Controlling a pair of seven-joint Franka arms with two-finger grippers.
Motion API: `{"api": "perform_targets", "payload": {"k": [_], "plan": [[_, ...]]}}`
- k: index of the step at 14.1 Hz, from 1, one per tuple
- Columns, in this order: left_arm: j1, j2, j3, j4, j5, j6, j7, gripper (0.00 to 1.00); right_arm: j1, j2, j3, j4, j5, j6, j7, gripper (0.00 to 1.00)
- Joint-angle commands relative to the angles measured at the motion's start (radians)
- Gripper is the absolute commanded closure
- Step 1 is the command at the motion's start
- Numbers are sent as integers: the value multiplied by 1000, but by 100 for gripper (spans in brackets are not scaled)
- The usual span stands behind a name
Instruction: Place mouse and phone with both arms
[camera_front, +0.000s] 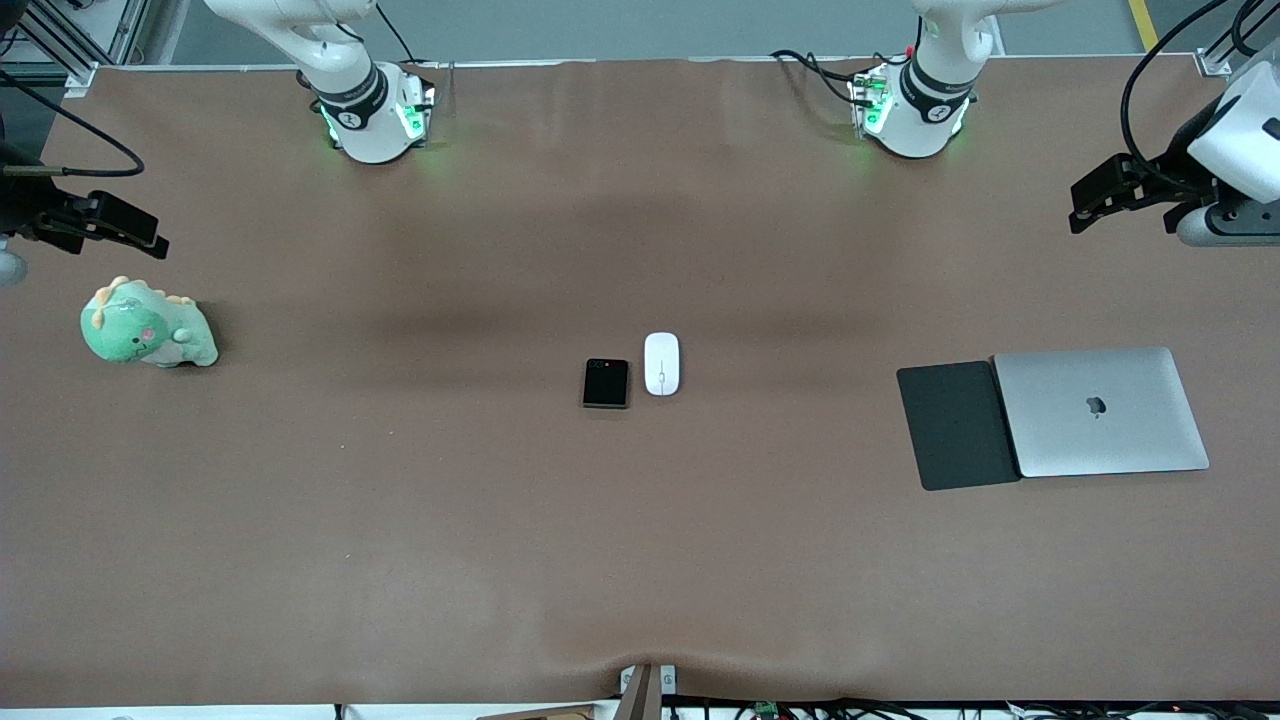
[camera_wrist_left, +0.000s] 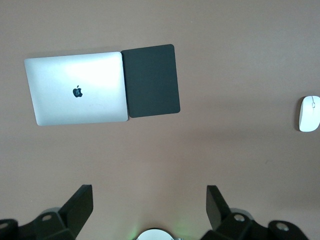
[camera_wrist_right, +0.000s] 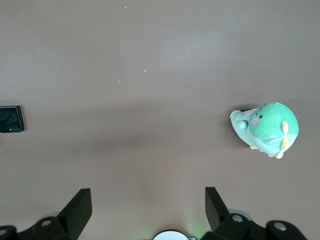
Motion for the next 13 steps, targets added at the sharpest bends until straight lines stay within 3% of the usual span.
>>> {"api": "perform_targets", "payload": {"k": [1,13], "plan": [[5,10,-1,24,-9,-17,-6,0,-1,-11,0,3,-2,-9,15,0],[-14,67,-16,13,-9,-9,-78,0,2,-11,0,3,-4,-8,13,0]]}}
